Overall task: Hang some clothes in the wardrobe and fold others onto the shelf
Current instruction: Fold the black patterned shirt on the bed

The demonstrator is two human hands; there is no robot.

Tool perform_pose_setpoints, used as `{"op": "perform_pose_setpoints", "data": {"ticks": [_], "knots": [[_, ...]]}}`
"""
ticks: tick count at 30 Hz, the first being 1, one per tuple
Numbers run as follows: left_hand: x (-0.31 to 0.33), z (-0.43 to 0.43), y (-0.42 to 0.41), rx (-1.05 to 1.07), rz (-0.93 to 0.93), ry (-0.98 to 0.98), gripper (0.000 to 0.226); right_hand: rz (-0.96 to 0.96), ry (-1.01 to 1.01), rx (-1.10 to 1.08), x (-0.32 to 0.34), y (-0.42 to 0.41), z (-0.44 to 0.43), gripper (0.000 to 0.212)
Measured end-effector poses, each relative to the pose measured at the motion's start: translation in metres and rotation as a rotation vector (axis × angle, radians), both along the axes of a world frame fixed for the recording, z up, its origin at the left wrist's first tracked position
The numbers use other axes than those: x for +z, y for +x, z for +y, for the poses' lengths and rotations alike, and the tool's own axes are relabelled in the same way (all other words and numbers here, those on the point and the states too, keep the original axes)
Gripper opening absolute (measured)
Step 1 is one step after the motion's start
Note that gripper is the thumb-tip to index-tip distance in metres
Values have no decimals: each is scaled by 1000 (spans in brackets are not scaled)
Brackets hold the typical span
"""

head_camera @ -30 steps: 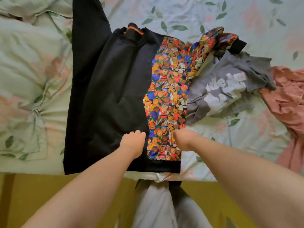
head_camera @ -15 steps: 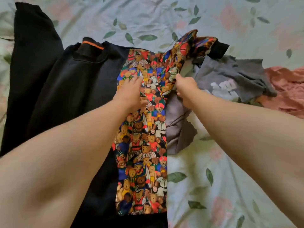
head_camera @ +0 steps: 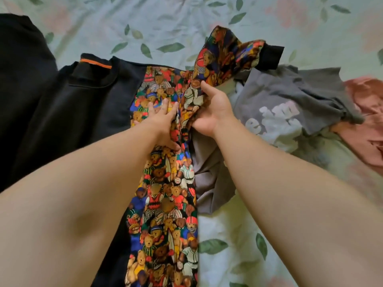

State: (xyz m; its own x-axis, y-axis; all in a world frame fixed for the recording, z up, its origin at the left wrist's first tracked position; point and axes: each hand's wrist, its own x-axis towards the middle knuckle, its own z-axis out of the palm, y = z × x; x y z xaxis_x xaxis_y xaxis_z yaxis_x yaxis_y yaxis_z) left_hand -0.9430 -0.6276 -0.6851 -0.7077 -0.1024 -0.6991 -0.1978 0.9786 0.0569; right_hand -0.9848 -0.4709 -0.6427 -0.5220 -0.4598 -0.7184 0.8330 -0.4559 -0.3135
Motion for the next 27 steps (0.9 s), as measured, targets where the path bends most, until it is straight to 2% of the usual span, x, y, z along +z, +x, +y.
{"op": "perform_pose_setpoints", "data": {"ticks": [3,5,7,11,15,17,19,20,22,23,27], "knots": [[0,0,-1,2,-11,2,146,-117,-148,-140,-15,-1,9,69],[-2,0,-3,0,-26,-6,146,-153,-266,-145,-23,-2,14,87],[-4,0,-4,-6,-32,-19,147,-135,-341,-125,-22,-2,17,93],[-5,1,-5,-24,-41,-40,148,19,-422,-203,-8,-6,17,79],[-2,3,-6,-29,-51,-45,147,149,-303,-472,20,-33,26,52],[1,5,-5,-17,-57,-47,146,186,-285,-516,33,-46,38,31],[3,6,-4,-10,-60,-47,146,198,-260,-506,44,-54,52,20],[3,7,-4,-6,-60,-44,145,207,-249,-501,48,-57,59,24],[5,8,-4,5,-57,-44,144,216,-220,-533,59,-58,70,48],[5,9,-3,3,-56,-48,144,225,-215,-566,64,-58,77,51],[2,8,-5,-3,-61,-69,146,290,-181,-584,79,-47,98,35]]}}
